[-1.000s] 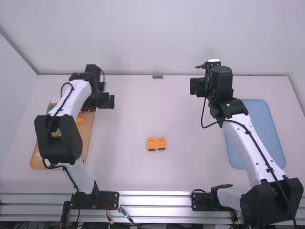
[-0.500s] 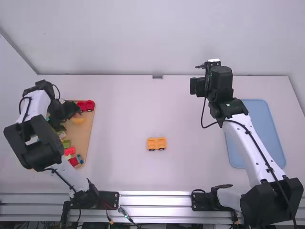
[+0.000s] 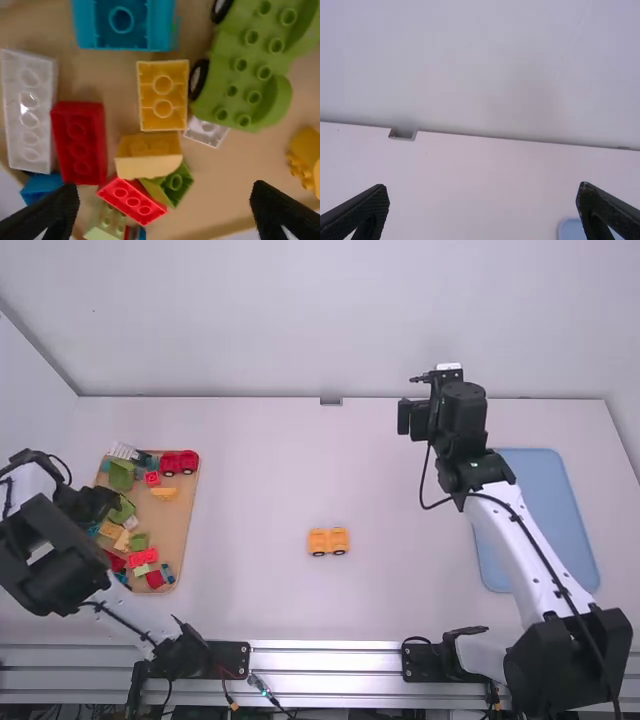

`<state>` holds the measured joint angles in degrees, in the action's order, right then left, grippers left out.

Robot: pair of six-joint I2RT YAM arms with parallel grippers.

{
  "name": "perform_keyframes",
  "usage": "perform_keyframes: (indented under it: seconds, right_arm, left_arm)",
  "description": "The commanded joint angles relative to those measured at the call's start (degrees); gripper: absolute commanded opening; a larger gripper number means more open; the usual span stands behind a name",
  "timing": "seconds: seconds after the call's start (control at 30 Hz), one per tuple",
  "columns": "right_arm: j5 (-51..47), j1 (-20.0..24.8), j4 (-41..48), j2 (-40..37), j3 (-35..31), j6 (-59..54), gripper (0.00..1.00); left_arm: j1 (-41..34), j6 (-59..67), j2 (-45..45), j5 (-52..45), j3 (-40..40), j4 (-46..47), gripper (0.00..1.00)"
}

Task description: Assemble lego blocks to make yellow taxi

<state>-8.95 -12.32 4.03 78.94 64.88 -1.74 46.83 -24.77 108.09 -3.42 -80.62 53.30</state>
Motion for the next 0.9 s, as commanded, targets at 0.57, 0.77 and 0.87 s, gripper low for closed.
perform_keyframes:
  seconds: [0.57,0.77,0.87]
  right_arm:
    - [0.07,-0.11,-1.79,-0.61,-1.18,0.26,0.99]
    - [0.07,-0.17,-2.32,-0.61,-1.18,0.26,0.98]
    - [0.09,-0.13,-2.32,-0.61,-1.18,0.31,0.99]
  left_arm:
    - [-2.12,-4.37,4.07,8.52,0.5,-1.6,0.66]
    - [-2.58,-4.13,6.47,8.46,1.07,-4.39,0.64]
    - [-2.58,-4.13,6.47,8.44,2.8,-6.58,0.61]
